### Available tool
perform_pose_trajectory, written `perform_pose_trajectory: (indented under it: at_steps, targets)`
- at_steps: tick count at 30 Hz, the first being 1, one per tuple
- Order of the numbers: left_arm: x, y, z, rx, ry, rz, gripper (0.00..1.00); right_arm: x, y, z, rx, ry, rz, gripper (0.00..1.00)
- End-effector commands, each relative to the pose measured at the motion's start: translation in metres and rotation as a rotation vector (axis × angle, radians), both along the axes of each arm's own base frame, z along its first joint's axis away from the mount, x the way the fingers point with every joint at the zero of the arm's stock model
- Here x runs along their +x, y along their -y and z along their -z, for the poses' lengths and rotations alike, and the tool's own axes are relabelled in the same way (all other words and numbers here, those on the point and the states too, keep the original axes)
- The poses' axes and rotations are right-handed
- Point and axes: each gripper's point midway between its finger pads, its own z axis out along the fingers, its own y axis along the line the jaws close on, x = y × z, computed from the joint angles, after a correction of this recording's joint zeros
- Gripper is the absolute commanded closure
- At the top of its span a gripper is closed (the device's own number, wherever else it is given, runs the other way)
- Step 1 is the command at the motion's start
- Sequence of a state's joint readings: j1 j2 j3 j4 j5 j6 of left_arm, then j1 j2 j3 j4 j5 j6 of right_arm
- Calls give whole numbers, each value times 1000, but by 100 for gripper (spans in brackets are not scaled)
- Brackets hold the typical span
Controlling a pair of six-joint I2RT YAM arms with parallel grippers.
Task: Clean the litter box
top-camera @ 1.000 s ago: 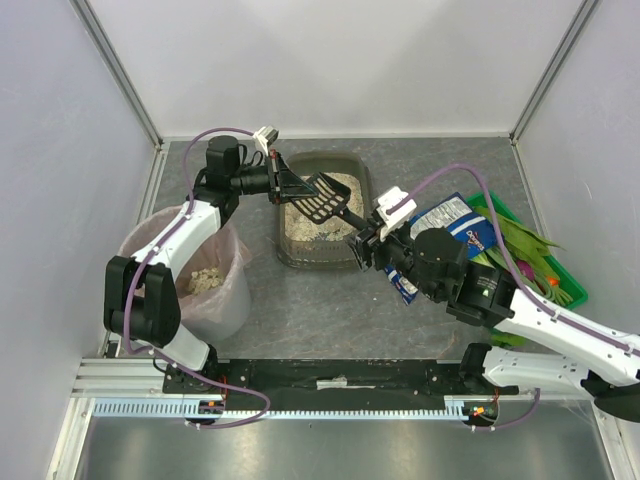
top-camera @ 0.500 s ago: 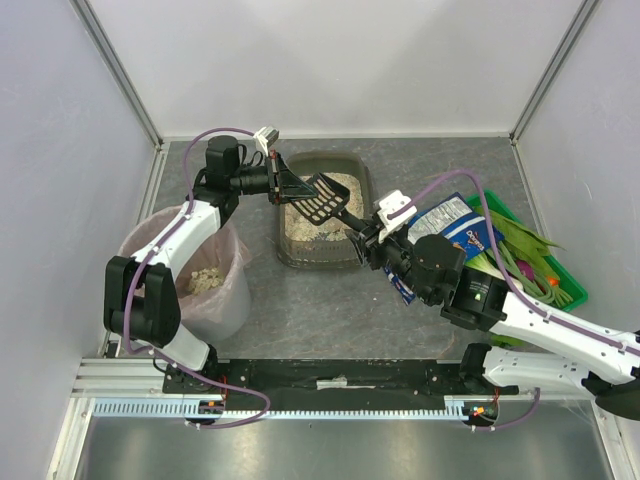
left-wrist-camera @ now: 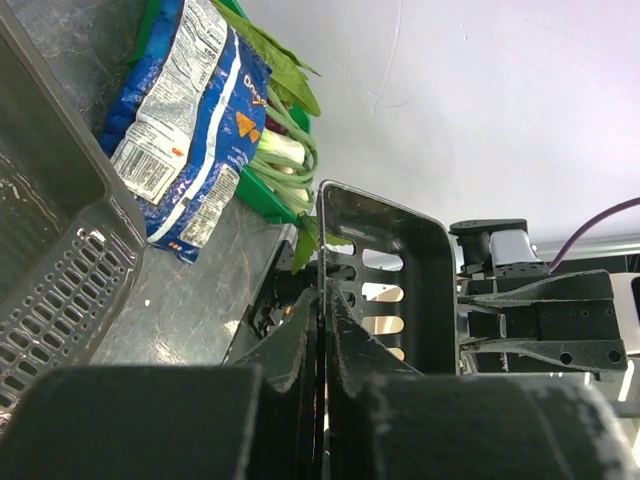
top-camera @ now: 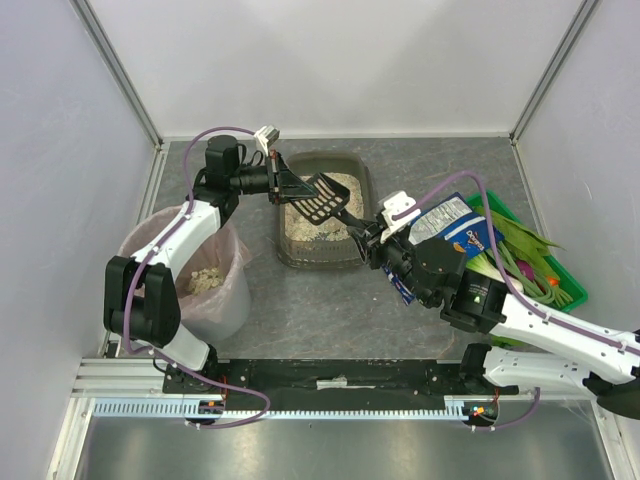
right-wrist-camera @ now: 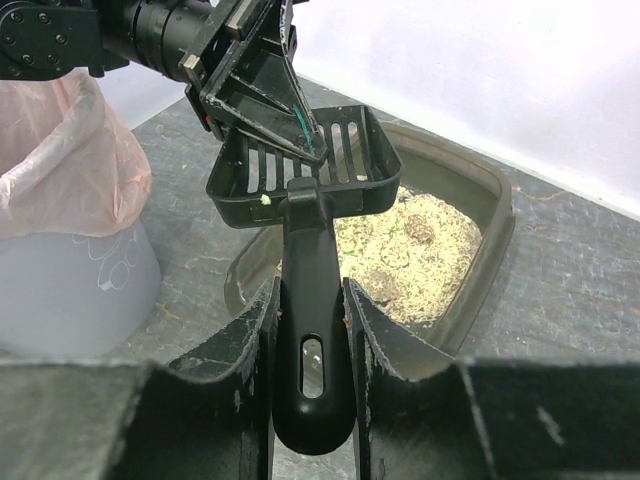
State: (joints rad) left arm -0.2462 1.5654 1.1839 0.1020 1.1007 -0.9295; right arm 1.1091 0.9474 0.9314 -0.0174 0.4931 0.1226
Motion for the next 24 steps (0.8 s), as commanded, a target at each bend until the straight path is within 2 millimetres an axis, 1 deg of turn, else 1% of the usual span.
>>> perform_pose_trajectory:
  at_steps: [1,2,3,4,5,6,7,8,9,10,11,12,13,14,15,16,17,18,19,20,21,22,23,24]
  targets:
    - [-3,-1,-10,15,80,13,75,8,18,-21,83,14,111,100]
    - [-1,-2,-14,25,124,11,48,9,21,-26,103,7,130,100]
    - [-1,-2,-14,34,136,5,37,10,29,-20,85,-10,165,100]
    - [1,-4,-18,46,165,-17,28,11,34,-21,86,-15,184,100]
    - [1,-6,-19,66,205,-23,23,11,39,-26,110,-27,207,100]
    - [8,-8,-21,89,240,-60,22,12,48,-20,81,-44,250,100]
    - [9,-10,-26,107,269,-79,20,13,53,-19,76,-56,281,100]
    - [13,-12,-27,137,326,-96,19,12,59,-18,65,-83,306,100]
    - [20,-16,-27,168,348,-132,18,14,65,-15,43,-94,343,100]
    - [20,-18,-36,185,371,-144,15,14,67,-14,33,-105,356,100]
    - [22,-20,-39,203,417,-153,14,12,72,-15,10,-121,368,100]
    - [26,-24,-44,223,450,-193,13,12,73,-13,11,-140,383,100]
    - [24,-28,-60,231,523,-214,12,12,75,-13,5,-148,393,100]
    - [24,-31,-69,240,562,-236,12,11,77,-15,-9,-157,399,100]
    - [27,-36,-76,260,597,-279,12,12,74,-12,-16,-176,402,100]
    - [26,-39,-86,282,655,-296,12,12,73,-22,-1,-180,400,100]
    - [19,-45,-103,290,719,-328,12,11,72,-18,-39,-197,397,100]
    - [21,-52,-110,326,753,-382,12,15,65,-12,-78,-213,402,100]
    - [19,-59,-119,361,824,-405,12,16,62,-22,-71,-217,396,100]
    - [15,-71,-130,394,867,-467,12,20,53,-10,-129,-247,382,100]
    - [14,-78,-134,423,895,-504,12,23,47,-8,-142,-262,370,100]
    - [15,-88,-129,473,917,-536,11,26,44,-12,-132,-274,365,100]
    - [12,-104,-135,516,931,-626,10,35,34,0,-144,-324,326,100]
    - [12,-112,-133,540,931,-667,9,41,29,4,-145,-351,302,100]
